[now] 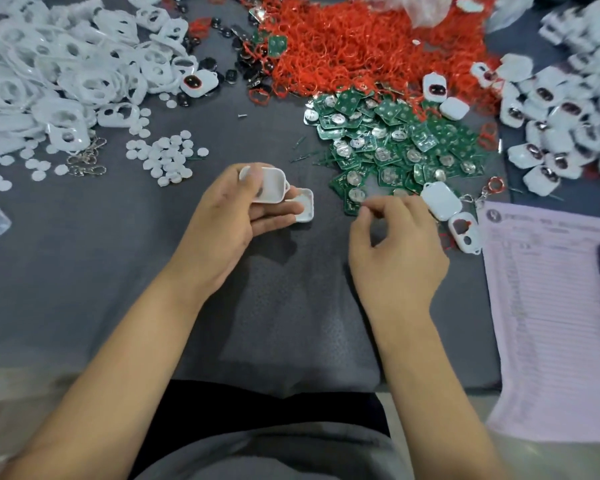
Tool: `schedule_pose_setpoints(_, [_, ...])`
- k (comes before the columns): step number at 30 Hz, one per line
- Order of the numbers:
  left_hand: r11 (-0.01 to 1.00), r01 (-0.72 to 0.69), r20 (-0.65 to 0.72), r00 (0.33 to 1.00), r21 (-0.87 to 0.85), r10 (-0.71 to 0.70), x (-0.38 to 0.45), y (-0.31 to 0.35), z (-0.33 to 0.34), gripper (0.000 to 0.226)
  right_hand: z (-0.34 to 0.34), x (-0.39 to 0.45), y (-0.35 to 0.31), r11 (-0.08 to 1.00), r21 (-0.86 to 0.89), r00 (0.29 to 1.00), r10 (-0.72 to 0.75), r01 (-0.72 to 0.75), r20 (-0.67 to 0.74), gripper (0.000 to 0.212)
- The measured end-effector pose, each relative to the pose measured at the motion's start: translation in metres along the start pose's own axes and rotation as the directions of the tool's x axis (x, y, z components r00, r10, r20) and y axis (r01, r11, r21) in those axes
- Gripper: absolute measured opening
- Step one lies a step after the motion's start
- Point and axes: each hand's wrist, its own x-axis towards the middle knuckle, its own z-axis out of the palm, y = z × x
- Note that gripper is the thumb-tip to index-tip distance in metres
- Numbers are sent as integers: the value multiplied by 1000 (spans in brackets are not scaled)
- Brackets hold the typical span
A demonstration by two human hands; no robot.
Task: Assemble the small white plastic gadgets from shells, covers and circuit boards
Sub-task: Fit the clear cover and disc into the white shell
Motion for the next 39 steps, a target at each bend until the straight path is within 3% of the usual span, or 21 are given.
schedule_pose_setpoints(5, [985,81,21,997,-150,-78,1,3,-4,50,7,-2,-6,988,-75,991,-135,132,-28,21])
schedule_pose_setpoints(10, [990,55,33,998,-129,-52,-2,1,-4,40,11,2,-5,979,-204,1000,-9,13,18,51])
schedule_pose_setpoints(16, [994,24,32,999,-109,-20,-4,0,-5,42,15,5,-4,967,-252,998,-12,27,62,41])
schedule_pose_setpoints(22, [995,25,16,1000,-95,-23,-4,0,-4,42,17,6,-6,989,-103,990,-92,103,102,30])
schedule_pose_setpoints(25, [994,27,11,1000,-104,-26,-4,1,-3,42,12,5,-10,981,141,982,-146,129,119,15])
schedule_pose_setpoints(30, [981,65,-14,998,-182,-69,-3,5,0,40,11,10,-38,818,567,973,-199,101,114,32])
schedule_pose_setpoints(39, [951,81,-4,996,-298,-86,-1,1,-6,41,15,69,-60,620,779,899,-281,-96,335,20])
